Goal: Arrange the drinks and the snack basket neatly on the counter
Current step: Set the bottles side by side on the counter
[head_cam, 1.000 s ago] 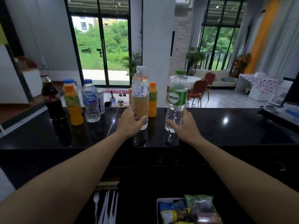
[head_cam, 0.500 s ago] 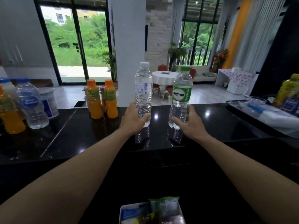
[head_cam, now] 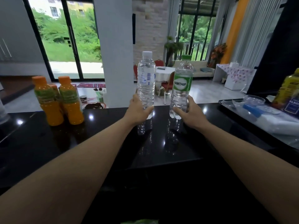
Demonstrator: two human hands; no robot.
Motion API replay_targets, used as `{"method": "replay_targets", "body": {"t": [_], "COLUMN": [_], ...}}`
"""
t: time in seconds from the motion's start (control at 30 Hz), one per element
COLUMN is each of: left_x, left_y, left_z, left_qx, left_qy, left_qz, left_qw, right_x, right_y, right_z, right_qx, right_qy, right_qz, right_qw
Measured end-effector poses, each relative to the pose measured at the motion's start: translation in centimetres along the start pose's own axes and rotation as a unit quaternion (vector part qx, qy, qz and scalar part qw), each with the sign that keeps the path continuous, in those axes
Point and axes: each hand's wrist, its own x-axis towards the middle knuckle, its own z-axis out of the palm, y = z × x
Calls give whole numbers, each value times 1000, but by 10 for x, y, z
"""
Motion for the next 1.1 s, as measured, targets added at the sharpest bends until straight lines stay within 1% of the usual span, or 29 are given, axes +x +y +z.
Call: {"method": "replay_targets", "body": {"t": [0.17, 0.3, 0.47, 0.53, 0.67, 0.8, 0.9, 1.1], "left_x": [25, 39, 40, 41, 44, 47, 49, 47], "left_y": [5, 5, -1, -3, -7, -6, -6, -7], "left_z": [29, 42, 57, 59, 60, 63, 64, 60], "left_qx": [-18, -41, -83, -81, -25, 1, 15, -65], "left_qy": [-5, -19, 2, -12, -52, -53, -36, -17], "left_qz": [25, 29, 33, 25, -5, -36, -54, -52], "left_qw": [1000, 999, 996, 996, 998, 998, 998, 996], "right_x": [35, 49, 55, 56, 55, 58, 61, 64], "right_y": [23, 34, 46, 47, 46, 49, 53, 55], "right_z": [-5, 2, 10, 9, 10, 13, 15, 15], "right_qx": [3, 9, 36, 48, 43, 5, 9, 17], "right_qy": [-18, -10, -13, -16, -30, -35, -48, -57], "right_qz": [21, 7, -2, 2, 9, 27, 48, 70], "right_qw": [1000, 1000, 999, 999, 999, 999, 998, 996]}}
